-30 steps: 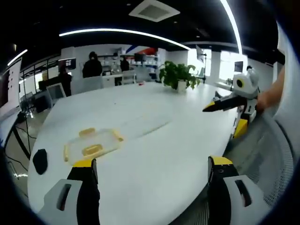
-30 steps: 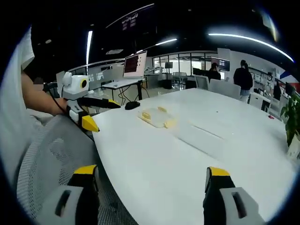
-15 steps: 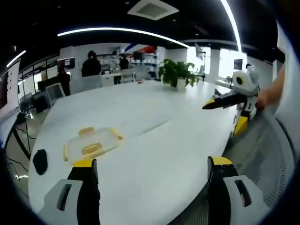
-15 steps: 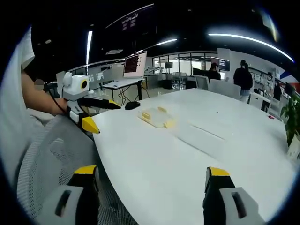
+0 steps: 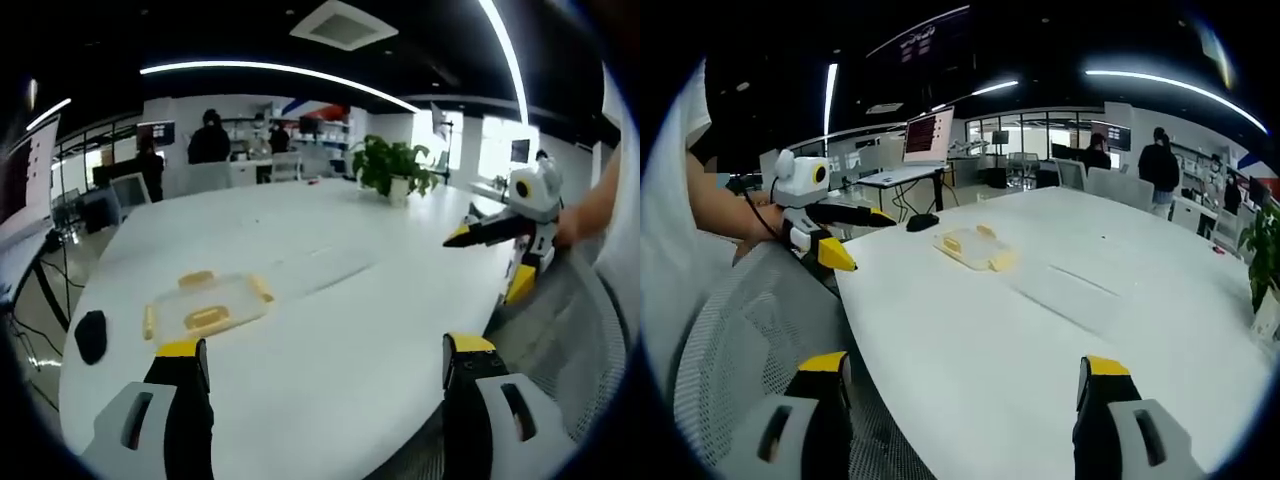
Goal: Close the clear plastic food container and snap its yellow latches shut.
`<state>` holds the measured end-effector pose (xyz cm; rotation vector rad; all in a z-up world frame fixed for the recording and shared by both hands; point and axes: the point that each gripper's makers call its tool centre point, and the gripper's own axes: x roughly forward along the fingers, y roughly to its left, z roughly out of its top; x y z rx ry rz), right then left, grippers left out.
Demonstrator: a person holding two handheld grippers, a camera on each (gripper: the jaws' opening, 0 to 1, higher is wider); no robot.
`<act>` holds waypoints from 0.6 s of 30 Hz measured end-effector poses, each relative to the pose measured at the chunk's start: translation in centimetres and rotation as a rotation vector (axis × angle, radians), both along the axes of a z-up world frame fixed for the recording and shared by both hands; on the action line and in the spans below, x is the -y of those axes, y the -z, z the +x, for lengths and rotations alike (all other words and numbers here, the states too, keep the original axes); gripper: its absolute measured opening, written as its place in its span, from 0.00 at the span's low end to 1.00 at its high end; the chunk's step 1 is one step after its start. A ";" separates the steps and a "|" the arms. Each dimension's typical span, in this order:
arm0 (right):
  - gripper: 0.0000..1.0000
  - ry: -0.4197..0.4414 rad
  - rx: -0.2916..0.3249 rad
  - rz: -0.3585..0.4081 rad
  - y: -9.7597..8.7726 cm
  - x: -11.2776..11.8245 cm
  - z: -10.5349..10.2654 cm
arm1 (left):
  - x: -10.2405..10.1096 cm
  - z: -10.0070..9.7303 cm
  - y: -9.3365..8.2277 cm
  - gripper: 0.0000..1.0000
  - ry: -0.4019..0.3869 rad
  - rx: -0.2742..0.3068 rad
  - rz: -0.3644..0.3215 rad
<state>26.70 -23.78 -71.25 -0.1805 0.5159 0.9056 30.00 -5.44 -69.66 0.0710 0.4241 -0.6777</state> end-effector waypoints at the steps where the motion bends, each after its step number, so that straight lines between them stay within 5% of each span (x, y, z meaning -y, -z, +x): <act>1: 0.93 0.000 0.000 0.000 0.0 0.0 0.0 | 0.1 -0.1 0.1 0.95 0.007 0.001 0.004; 18: 0.91 0.020 -0.004 -0.008 0.1 0.4 0.0 | 0.5 -0.6 0.3 0.95 0.037 0.003 0.026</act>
